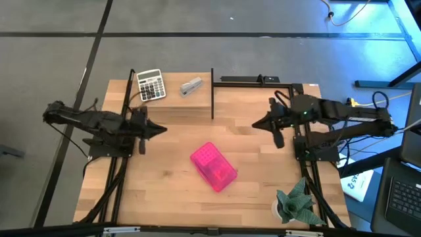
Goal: Pack school essentials
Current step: Return to Home Position
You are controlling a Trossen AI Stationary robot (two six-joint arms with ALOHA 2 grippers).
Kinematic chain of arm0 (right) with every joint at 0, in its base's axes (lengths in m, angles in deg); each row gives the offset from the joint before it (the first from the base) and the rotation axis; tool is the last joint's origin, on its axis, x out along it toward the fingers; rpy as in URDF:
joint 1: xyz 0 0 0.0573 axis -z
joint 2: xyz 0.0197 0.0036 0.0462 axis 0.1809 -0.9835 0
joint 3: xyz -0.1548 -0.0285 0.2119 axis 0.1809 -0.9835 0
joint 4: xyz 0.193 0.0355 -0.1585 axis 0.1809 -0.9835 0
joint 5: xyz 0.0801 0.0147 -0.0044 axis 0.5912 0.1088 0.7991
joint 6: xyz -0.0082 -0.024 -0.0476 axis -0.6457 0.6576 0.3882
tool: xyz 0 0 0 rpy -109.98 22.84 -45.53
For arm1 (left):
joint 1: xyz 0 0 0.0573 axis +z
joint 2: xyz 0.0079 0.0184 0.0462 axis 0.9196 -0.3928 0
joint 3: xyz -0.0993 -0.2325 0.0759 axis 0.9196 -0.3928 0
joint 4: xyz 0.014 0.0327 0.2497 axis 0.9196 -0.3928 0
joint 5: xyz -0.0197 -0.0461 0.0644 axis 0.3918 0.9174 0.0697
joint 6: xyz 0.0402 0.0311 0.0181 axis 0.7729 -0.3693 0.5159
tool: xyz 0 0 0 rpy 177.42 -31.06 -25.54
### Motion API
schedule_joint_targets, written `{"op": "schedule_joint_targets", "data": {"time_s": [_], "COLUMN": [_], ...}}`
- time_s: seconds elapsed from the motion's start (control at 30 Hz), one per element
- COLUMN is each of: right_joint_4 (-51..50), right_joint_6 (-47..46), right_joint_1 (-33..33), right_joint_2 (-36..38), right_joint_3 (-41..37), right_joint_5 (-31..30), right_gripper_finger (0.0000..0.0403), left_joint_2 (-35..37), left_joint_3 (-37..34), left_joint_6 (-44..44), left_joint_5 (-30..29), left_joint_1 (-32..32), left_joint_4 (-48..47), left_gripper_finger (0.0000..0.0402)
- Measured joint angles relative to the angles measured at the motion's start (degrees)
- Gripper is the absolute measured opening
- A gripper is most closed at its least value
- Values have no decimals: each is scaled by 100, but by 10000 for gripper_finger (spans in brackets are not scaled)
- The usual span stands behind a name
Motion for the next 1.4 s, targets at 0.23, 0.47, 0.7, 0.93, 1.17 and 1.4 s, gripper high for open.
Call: {"op": "schedule_joint_targets", "data": {"time_s": [0.23,0.47,0.7,0.93,1.17,1.4], "right_joint_4": [-43,-94,333,1184,1251,1199], "right_joint_6": [297,19,-143,-302,-318,-248], "right_joint_1": [467,833,1069,1194,1201,1201], "right_joint_2": [571,1368,2348,3318,4200,5195], "right_joint_3": [-260,-1003,-1706,-2610,-3149,-3418], "right_joint_5": [606,762,720,716,403,147], "right_gripper_finger": [3,2,2,1,1,1], "left_joint_2": [755,1422,2381,2844,2849,2847], "left_joint_3": [-80,-752,-1197,-1452,-1503,-1550], "left_joint_6": [260,27,22,157,158,129], "left_joint_5": [163,324,341,272,269,271], "left_joint_1": [433,795,1126,1369,1485,1481], "left_joint_4": [-252,-295,-267,-118,-75,-101], "left_gripper_finger": [0,0,0,0,0,0]}}
